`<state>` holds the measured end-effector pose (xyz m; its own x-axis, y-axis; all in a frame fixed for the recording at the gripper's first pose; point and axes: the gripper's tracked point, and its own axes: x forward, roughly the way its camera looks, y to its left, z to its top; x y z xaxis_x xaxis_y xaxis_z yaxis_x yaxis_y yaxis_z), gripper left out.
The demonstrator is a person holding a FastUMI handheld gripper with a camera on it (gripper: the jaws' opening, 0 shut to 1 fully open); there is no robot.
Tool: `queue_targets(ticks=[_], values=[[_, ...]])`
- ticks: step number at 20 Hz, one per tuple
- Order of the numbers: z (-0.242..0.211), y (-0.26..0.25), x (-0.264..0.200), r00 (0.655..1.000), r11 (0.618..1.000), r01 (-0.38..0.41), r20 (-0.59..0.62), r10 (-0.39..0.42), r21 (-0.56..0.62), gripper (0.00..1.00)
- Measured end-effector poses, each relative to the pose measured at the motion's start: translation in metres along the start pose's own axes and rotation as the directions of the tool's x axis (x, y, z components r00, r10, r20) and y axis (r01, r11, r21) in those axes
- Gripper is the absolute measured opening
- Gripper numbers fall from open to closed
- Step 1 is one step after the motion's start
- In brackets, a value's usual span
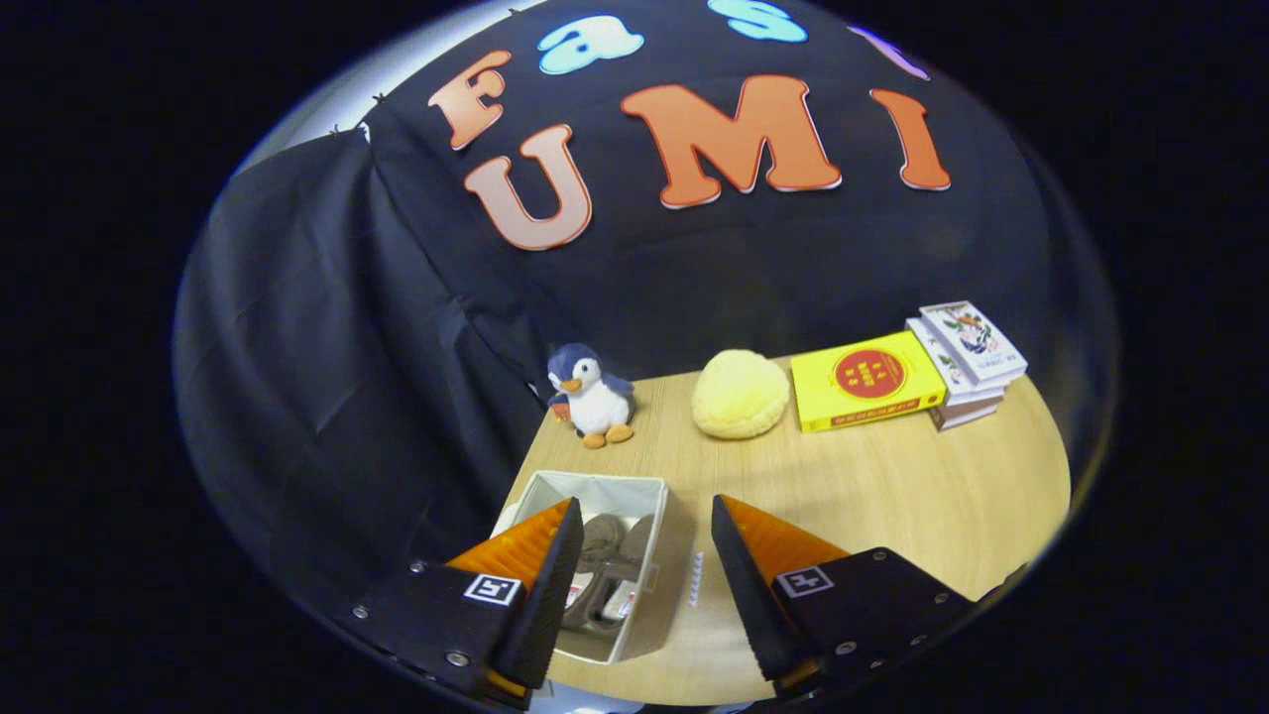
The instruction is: Open the storage box then place both shoes into the box .Put the left shoe in first, then the right shoe, with the right side of both shoes facing outward in a uniform manner.
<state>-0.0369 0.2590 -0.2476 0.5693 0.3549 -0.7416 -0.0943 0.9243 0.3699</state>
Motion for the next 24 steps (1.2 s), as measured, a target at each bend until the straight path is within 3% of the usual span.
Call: queue_targets(ticks=[10, 19, 24], values=[[0.075, -0.099, -0.084, 0.964, 0.988, 0.076, 0.262, -0.039, -0.133, 0.95], [0.126, -0.133, -0.144, 0.856, 0.961, 0.167, 0.516, -0.032, -0.218, 0.97], [0.132, -0.14, -0.156, 0.847, 0.966, 0.142, 0.532, -0.006, -0.214, 0.97]])
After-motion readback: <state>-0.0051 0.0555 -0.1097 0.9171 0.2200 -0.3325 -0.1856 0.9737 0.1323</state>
